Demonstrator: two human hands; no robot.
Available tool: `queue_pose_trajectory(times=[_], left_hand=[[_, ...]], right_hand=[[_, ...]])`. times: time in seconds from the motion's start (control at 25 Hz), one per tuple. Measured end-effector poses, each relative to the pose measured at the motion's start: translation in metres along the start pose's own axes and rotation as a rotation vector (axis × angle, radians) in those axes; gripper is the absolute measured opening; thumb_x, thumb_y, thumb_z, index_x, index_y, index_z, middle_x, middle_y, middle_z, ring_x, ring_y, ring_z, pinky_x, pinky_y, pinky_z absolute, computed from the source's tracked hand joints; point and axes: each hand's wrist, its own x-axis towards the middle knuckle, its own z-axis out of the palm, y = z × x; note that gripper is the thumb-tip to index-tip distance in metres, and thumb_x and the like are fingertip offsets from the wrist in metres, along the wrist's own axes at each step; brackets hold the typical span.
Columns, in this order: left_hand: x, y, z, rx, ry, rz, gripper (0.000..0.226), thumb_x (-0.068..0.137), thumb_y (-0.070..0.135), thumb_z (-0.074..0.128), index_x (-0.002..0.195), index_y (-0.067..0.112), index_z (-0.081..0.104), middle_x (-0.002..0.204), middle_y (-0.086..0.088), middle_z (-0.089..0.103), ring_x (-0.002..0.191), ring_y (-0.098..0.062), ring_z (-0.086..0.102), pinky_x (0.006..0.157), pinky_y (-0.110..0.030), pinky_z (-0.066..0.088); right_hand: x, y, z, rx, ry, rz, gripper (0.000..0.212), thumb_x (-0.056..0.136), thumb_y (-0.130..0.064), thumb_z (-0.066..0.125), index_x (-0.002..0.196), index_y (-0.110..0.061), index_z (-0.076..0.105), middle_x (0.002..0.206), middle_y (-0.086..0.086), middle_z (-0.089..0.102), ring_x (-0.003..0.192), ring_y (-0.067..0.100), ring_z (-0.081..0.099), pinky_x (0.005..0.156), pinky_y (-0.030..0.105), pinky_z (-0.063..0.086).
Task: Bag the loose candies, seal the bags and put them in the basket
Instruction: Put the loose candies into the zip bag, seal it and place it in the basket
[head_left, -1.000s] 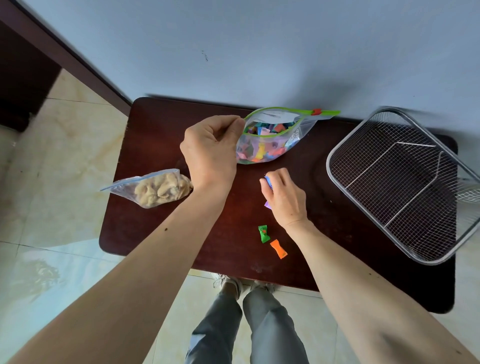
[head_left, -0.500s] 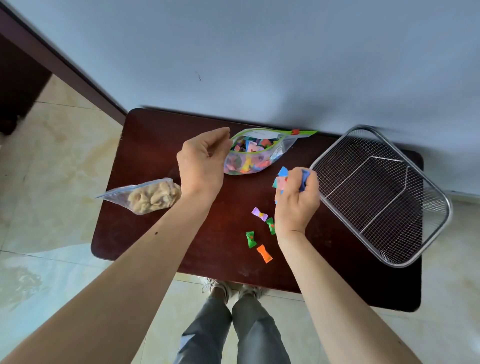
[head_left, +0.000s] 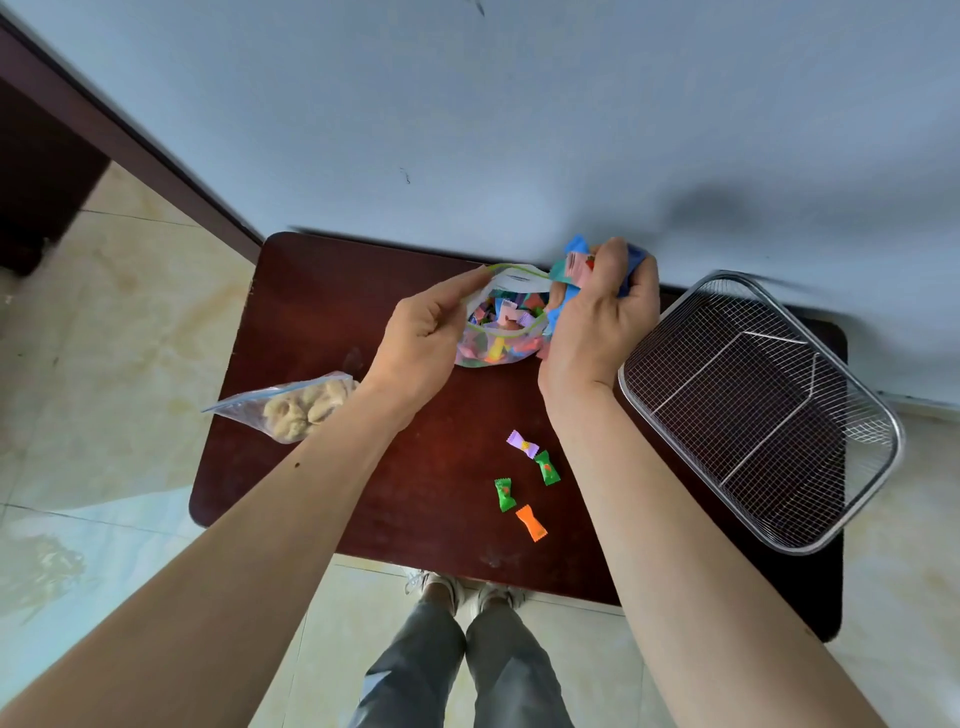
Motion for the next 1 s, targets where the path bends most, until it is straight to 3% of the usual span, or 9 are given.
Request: queue_pose_trajectory(times=[0.12, 0.2, 0.32, 0.44, 0.6, 0.72, 0.8, 0.92, 1.0], left_hand=[[0.003, -0.003, -0.003, -0.154, -0.019, -0.025, 0.049, 0.094, -0.011, 0.043, 0.134, 0.012, 0.057, 0.137, 0.003, 0.059, 0.128, 0.0, 0.052, 0.103, -0.011, 0.04], [0.006, -0.004, -0.003, -0.273, -0.027, -0.039, 0.052, 0.091, -0.016, 0.046, 0.136, 0.008, 0.053, 0.14, 0.0, 0.057, 0.131, -0.004, 0.05, 0.112, -0.024, 0.038], [0.008, -0.005, -0.003, -0.353, -0.04, -0.049, 0.055, 0.089, -0.019, 0.047, 0.138, 0.004, 0.05, 0.142, -0.004, 0.055, 0.133, -0.008, 0.05, 0.114, -0.029, 0.037], [0.009, -0.005, -0.002, -0.386, -0.04, -0.061, 0.055, 0.088, -0.02, 0.048, 0.138, 0.003, 0.049, 0.142, -0.005, 0.055, 0.133, -0.01, 0.05, 0.113, -0.032, 0.038], [0.011, -0.005, -0.003, -0.403, -0.051, -0.071, 0.055, 0.088, -0.019, 0.049, 0.138, 0.004, 0.049, 0.142, -0.007, 0.055, 0.133, -0.012, 0.05, 0.113, -0.033, 0.039], [0.011, -0.005, -0.004, -0.41, -0.056, -0.073, 0.054, 0.089, -0.017, 0.051, 0.138, 0.004, 0.05, 0.141, -0.008, 0.056, 0.133, -0.013, 0.051, 0.112, -0.03, 0.04], [0.011, -0.005, -0.005, -0.413, -0.055, -0.072, 0.053, 0.089, -0.016, 0.052, 0.138, 0.005, 0.05, 0.141, -0.008, 0.056, 0.132, -0.013, 0.051, 0.11, -0.028, 0.042], [0.011, -0.007, -0.005, -0.408, -0.065, -0.069, 0.053, 0.089, -0.016, 0.052, 0.138, 0.006, 0.05, 0.141, -0.007, 0.056, 0.132, -0.013, 0.052, 0.107, -0.025, 0.044], [0.011, -0.008, -0.005, -0.4, -0.069, -0.065, 0.053, 0.089, -0.016, 0.052, 0.137, 0.006, 0.051, 0.141, -0.007, 0.056, 0.132, -0.013, 0.052, 0.106, -0.024, 0.044]], right_hand=[[0.002, -0.005, 0.016, 0.117, 0.011, 0.104, 0.028, 0.098, -0.006, 0.046, 0.071, -0.008, 0.044, 0.055, -0.002, 0.052, 0.048, 0.013, 0.047, 0.043, 0.023, 0.041], [0.004, -0.005, 0.027, 0.159, -0.007, 0.11, 0.029, 0.098, -0.006, 0.046, 0.069, -0.008, 0.043, 0.054, -0.002, 0.051, 0.047, 0.014, 0.048, 0.043, 0.021, 0.04], [0.005, -0.001, 0.036, 0.172, -0.035, 0.099, 0.026, 0.098, -0.005, 0.047, 0.072, -0.006, 0.044, 0.056, 0.003, 0.05, 0.047, 0.018, 0.047, 0.041, 0.022, 0.04], [0.005, 0.007, 0.036, 0.1, -0.071, 0.011, 0.024, 0.096, -0.008, 0.049, 0.072, -0.007, 0.046, 0.063, 0.004, 0.048, 0.057, 0.02, 0.05, 0.048, 0.026, 0.044], [0.004, 0.014, 0.03, -0.027, -0.129, -0.123, 0.025, 0.095, -0.002, 0.048, 0.071, -0.011, 0.048, 0.055, -0.016, 0.049, 0.056, 0.002, 0.047, 0.058, 0.019, 0.045], [0.002, 0.017, 0.028, -0.063, -0.188, -0.158, 0.022, 0.089, -0.014, 0.053, 0.068, -0.021, 0.053, 0.059, -0.012, 0.051, 0.062, 0.023, 0.049, 0.064, 0.043, 0.05], [0.002, 0.018, 0.026, -0.086, -0.208, -0.165, 0.023, 0.085, -0.02, 0.054, 0.063, -0.029, 0.054, 0.061, -0.005, 0.049, 0.061, 0.041, 0.047, 0.063, 0.048, 0.048], [0.0, 0.016, 0.022, -0.121, -0.205, -0.183, 0.022, 0.083, -0.01, 0.055, 0.062, -0.018, 0.051, 0.059, -0.006, 0.048, 0.059, 0.024, 0.05, 0.06, 0.029, 0.044], [0.0, 0.018, 0.02, -0.112, -0.236, -0.177, 0.016, 0.077, -0.015, 0.056, 0.062, -0.014, 0.049, 0.058, -0.008, 0.046, 0.06, 0.016, 0.047, 0.062, 0.029, 0.042]])
